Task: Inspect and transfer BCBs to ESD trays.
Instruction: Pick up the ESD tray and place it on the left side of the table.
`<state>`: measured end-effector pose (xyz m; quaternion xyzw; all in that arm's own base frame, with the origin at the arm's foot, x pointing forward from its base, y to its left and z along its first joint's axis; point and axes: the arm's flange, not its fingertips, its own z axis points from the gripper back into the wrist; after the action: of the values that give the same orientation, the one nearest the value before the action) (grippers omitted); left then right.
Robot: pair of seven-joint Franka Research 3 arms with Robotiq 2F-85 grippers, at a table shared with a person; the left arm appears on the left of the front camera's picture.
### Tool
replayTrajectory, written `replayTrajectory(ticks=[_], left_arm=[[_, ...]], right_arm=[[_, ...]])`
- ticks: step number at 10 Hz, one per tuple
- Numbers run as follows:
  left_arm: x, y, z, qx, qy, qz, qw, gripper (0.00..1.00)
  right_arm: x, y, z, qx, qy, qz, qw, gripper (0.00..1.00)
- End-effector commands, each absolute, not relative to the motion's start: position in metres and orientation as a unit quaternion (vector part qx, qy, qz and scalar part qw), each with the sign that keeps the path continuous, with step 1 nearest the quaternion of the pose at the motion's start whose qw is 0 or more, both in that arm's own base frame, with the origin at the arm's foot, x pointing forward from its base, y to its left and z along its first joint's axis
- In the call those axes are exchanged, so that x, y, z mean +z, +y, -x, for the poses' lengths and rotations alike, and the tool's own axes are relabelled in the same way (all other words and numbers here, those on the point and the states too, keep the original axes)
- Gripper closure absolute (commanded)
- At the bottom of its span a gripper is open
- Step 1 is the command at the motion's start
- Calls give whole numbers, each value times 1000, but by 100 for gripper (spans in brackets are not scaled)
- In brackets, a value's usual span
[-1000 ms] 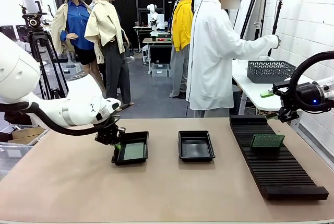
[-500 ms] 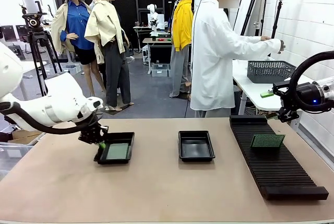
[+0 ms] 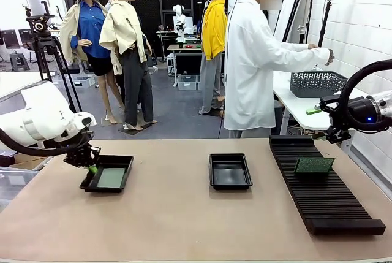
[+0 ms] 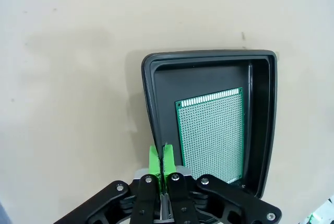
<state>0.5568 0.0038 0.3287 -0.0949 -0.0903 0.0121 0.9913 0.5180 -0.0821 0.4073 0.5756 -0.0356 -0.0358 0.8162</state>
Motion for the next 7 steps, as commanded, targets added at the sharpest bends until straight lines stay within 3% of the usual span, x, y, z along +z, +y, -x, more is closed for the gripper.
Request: replayTrajectory(ticks=[1, 7], left_arm=[[330, 29, -547, -10, -87, 78, 993, 100], [323, 114, -539, 8, -78, 88, 993, 100]], right_arm=[[408, -81, -518, -33, -35, -574, 817, 0], [408, -81, -518, -33, -35, -574, 817, 0]])
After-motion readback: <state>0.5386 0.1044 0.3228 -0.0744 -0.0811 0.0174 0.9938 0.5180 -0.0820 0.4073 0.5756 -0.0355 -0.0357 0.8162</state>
